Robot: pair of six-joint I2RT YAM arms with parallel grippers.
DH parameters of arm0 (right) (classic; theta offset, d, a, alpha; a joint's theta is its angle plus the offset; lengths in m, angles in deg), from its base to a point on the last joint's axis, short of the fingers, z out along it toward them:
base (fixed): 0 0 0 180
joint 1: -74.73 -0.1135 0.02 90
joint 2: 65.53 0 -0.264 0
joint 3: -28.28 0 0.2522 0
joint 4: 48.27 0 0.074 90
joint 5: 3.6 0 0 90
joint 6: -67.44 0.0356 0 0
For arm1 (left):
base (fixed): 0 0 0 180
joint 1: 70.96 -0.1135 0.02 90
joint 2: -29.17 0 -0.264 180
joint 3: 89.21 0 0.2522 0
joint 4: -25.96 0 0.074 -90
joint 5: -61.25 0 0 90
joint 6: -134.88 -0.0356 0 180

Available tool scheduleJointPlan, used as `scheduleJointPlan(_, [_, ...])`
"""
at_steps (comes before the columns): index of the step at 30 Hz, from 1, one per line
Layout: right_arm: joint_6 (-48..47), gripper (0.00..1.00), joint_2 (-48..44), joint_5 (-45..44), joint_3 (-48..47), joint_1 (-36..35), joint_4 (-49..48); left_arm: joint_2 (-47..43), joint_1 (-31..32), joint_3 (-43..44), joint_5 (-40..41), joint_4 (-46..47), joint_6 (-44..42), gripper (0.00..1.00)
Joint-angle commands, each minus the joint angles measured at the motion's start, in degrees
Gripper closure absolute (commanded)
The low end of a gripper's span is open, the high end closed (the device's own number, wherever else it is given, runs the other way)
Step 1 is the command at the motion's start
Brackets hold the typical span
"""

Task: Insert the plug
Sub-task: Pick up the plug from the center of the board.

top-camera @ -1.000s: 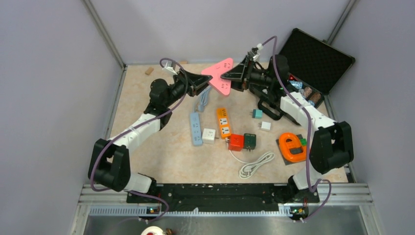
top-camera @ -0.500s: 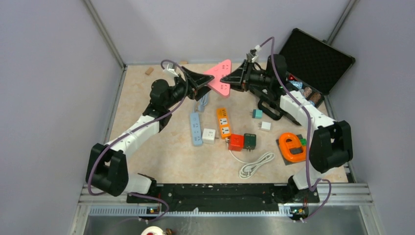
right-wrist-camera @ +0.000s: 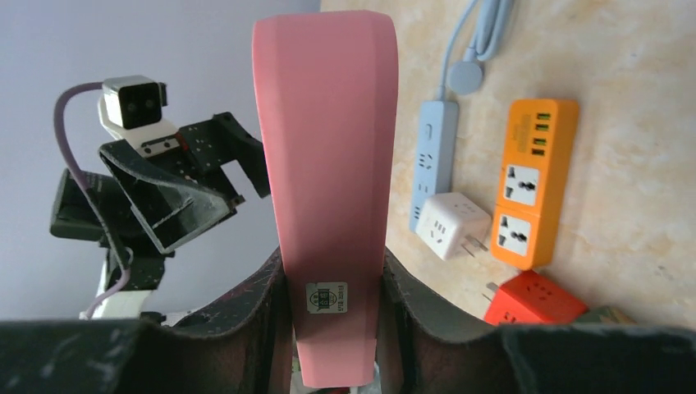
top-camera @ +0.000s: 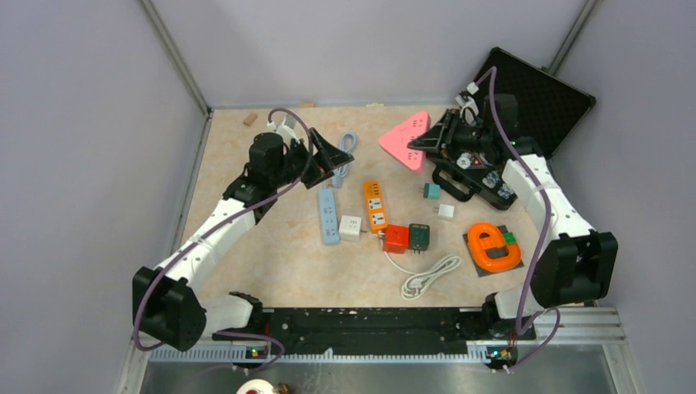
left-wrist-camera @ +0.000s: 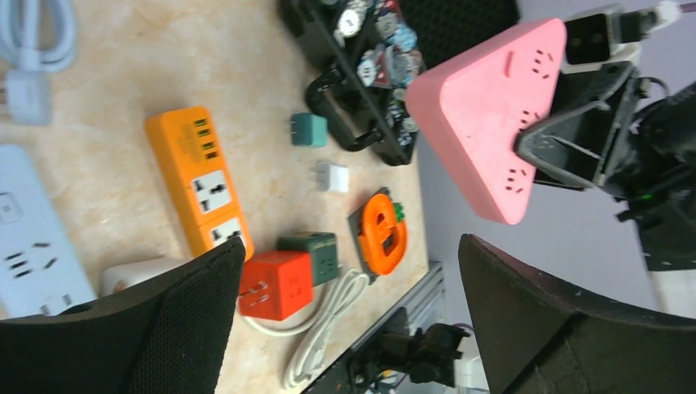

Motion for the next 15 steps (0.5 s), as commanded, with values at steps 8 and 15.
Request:
scheduleJointPlan(8, [-8.28, 1.00, -1.33, 3.84, 4.11, 1.20, 9.65, 6.13, -0.04, 5.14, -4.08, -13.97, -10.85, 0.03])
scheduleJointPlan(15, [-7.52, 1.00, 0.25, 5.22, 6.00, 2.11, 9.39, 11.62, -0.03, 5.43, -7.93, -11.46, -9.20, 0.04])
